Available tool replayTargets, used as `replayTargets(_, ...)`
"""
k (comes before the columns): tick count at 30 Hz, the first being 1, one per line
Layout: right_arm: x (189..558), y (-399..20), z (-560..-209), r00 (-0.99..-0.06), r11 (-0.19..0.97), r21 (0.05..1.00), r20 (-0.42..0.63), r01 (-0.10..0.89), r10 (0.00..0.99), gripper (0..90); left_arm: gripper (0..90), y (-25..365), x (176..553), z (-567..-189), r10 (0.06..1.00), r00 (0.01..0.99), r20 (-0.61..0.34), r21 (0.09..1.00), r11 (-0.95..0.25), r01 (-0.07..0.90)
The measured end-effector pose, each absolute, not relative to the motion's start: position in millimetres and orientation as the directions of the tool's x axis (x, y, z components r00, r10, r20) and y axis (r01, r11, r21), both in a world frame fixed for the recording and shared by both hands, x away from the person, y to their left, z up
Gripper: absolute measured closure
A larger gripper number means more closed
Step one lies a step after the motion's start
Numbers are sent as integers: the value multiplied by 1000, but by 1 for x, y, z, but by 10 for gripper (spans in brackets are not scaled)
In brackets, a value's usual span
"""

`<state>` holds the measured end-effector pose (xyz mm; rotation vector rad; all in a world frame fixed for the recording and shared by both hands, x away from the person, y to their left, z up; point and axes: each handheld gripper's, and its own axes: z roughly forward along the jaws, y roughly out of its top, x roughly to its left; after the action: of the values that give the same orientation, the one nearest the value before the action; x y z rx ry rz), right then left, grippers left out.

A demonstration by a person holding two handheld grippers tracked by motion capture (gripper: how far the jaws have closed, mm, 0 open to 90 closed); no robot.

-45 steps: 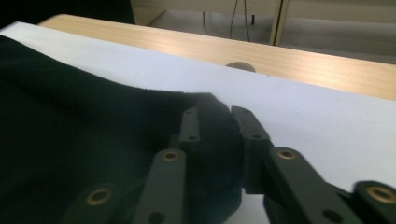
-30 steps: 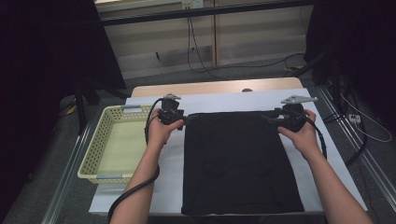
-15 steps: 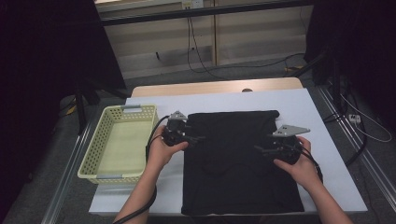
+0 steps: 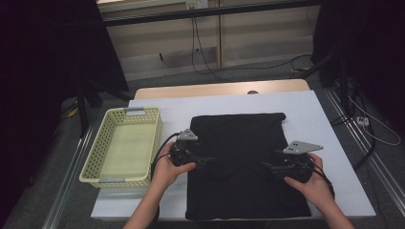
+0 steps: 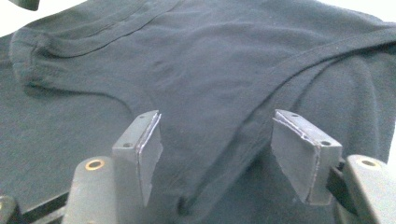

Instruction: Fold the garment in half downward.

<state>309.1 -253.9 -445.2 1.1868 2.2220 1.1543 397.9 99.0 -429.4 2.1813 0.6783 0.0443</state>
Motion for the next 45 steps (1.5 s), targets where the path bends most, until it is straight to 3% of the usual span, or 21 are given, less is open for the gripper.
replayTargets(8,294,-252,-449,-601,337,787,53,517,798,352,177,102,382,-432,454,864,-219,736,-504,452)
replayTargets(18,283,-259,-450,-592,307,799,74,517,803,514,231,99,367,-434,448,870,-206,739,-512,438)
replayTargets(22,284,-256,-457,-605,348,775,53,527,795,555,269,96,367,-438,446,871,-205,727,-527,441)
replayTargets(31,283,-256,-458,-615,351,769,68,534,785,674,424,90,363,-444,419,884,-208,708,-559,432)
replayTargets(45,283,-255,-459,-626,359,771,65,525,777,719,672,86,361,-449,396,899,-186,691,-597,407)
